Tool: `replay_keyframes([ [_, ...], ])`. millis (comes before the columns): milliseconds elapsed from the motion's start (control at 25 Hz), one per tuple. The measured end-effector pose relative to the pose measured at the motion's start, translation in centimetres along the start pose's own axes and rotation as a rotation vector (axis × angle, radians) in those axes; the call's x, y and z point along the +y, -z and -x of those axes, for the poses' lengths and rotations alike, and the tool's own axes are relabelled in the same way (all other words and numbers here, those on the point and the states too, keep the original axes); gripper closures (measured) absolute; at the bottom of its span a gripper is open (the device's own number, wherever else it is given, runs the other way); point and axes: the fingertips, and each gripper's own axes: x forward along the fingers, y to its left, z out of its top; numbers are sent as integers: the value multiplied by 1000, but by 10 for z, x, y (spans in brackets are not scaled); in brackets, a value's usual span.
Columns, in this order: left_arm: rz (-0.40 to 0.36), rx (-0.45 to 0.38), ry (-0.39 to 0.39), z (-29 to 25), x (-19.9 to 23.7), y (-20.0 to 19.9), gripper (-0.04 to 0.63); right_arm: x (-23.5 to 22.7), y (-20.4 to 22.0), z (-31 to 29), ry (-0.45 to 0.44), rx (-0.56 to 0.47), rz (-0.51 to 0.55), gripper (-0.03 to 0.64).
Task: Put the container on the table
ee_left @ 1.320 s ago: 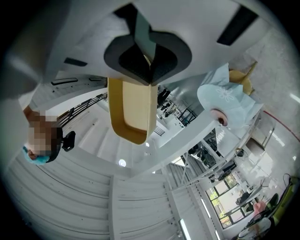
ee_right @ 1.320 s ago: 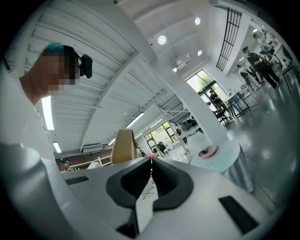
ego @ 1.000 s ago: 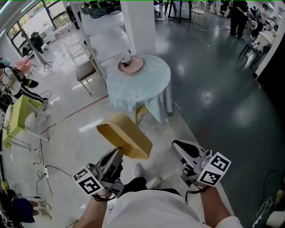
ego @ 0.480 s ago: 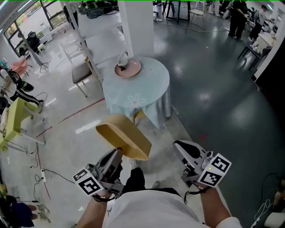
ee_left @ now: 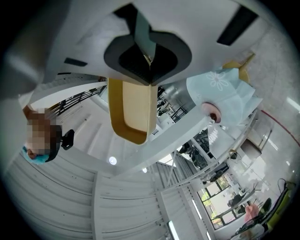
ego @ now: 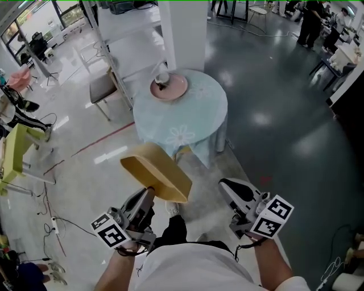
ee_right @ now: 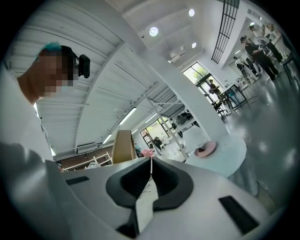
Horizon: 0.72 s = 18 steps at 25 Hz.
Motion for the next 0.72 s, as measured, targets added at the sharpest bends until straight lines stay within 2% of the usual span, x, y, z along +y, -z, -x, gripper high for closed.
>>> replay_keyframes([
  [440,42,46,18,-43,98,-87,569,-44,-21,-114,70,32,-17,592],
  [720,48,62,43,-66,142,-136,569,-65,-36,-171,116,32,-18,592],
])
